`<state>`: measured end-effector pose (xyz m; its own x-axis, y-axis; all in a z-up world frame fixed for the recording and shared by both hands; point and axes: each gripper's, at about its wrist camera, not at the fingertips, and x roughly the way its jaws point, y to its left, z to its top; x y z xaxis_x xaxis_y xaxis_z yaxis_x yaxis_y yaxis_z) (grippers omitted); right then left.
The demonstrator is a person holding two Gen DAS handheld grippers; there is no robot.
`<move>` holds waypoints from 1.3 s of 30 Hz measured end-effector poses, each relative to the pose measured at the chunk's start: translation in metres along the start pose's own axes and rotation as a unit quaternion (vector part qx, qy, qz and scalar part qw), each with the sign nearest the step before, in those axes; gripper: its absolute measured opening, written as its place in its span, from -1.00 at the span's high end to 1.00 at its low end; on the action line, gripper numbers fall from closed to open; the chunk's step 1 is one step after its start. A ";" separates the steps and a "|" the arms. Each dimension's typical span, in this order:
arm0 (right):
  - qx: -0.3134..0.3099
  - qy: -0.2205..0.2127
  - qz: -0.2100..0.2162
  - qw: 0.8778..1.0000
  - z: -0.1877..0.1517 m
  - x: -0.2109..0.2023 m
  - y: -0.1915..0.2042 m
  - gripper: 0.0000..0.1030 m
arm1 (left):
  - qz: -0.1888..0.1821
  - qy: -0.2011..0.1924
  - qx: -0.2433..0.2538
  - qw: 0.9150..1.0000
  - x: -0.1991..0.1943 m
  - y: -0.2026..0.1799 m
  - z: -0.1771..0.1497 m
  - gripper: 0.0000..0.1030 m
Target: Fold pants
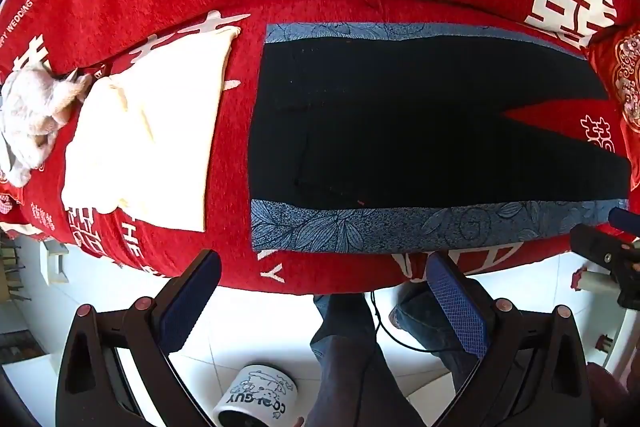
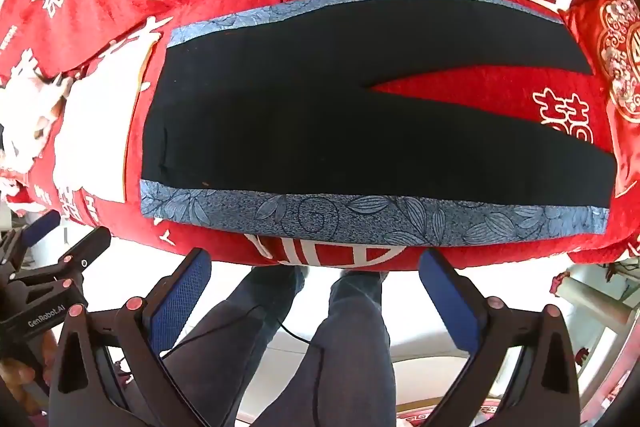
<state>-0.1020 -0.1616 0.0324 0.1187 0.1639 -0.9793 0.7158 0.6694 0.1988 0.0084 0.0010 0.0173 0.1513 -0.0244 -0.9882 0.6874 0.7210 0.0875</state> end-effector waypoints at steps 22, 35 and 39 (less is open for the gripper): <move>-0.010 -0.002 -0.008 1.000 0.003 -0.005 -0.001 -1.00 | 0.000 -0.004 0.001 1.000 -0.007 -0.004 0.001 -1.00; -0.012 -0.003 -0.008 1.000 0.005 -0.006 -0.001 -1.00 | 0.000 -0.003 0.000 1.000 -0.010 -0.002 0.005 -1.00; -0.011 -0.003 -0.007 1.000 0.005 -0.006 -0.002 -1.00 | 0.001 -0.003 -0.001 1.000 -0.010 -0.002 0.005 -1.00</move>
<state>-0.1007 -0.1676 0.0376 0.1126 0.1505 -0.9822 0.7026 0.6868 0.1859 0.0088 -0.0036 0.0274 0.1572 -0.0278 -0.9872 0.6862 0.7220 0.0889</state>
